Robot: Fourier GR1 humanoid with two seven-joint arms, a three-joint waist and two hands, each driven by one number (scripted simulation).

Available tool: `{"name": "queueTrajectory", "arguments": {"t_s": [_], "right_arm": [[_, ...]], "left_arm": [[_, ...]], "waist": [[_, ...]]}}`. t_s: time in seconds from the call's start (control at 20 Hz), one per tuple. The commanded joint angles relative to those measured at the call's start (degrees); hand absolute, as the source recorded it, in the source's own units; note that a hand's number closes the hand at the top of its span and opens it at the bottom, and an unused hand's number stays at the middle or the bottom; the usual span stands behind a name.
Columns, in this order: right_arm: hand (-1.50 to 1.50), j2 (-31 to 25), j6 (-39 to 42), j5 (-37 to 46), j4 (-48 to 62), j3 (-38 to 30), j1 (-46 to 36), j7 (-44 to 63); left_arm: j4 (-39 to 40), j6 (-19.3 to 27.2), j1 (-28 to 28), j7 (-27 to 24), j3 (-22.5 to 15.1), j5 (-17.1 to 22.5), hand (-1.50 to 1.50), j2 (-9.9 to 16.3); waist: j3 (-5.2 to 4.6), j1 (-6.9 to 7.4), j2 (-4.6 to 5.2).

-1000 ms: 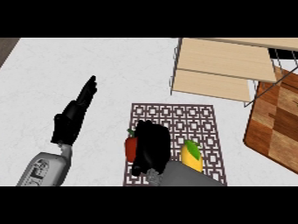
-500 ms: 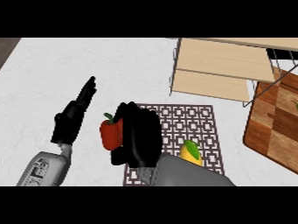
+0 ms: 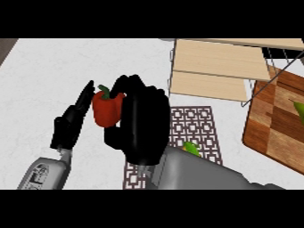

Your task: Pick the bell pepper from the placemat and place it in the tiered shelf

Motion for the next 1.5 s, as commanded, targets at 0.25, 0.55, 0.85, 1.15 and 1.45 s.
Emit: {"name": "queueTrajectory", "arguments": {"t_s": [0.25, 0.55, 0.85, 1.15, 1.45], "right_arm": [[1.50, 0.9, 10.2, 12.1, -2.1, -10.9, -6.9, 14.1], [1.50, 0.9, 20.6, 16.0, -3.8, -17.2, -12.7, 14.1], [1.50, 0.9, 23.4, 19.9, -1.7, -22.1, -17.2, 14.1], [1.50, 0.9, 25.5, 23.3, -2.3, -25.3, -17.1, 10.9], [1.50, 0.9, 27.8, 25.5, 3.2, -33.7, -22.3, 2.6]], "left_arm": [[-1.5, -0.1, 0.4, 1.1, 0.6, 0.3, 0.00, 0.3], [-1.6, -0.1, -0.5, 2.0, 1.2, 0.1, 0.00, 0.8], [-1.9, -0.6, 1.1, -0.1, -0.2, -0.5, 0.00, -0.3], [1.1, -1.5, -0.5, -1.9, 1.6, 0.2, 0.00, 0.0], [-0.5, -0.1, -0.8, 0.1, 0.8, -1.1, 0.00, -1.5]], "waist": [[0.02, -0.37, -0.12], [0.02, -0.60, 0.00], [0.03, 0.22, 0.53], [0.05, 0.02, 1.02], [0.09, 0.59, 1.15]]}}
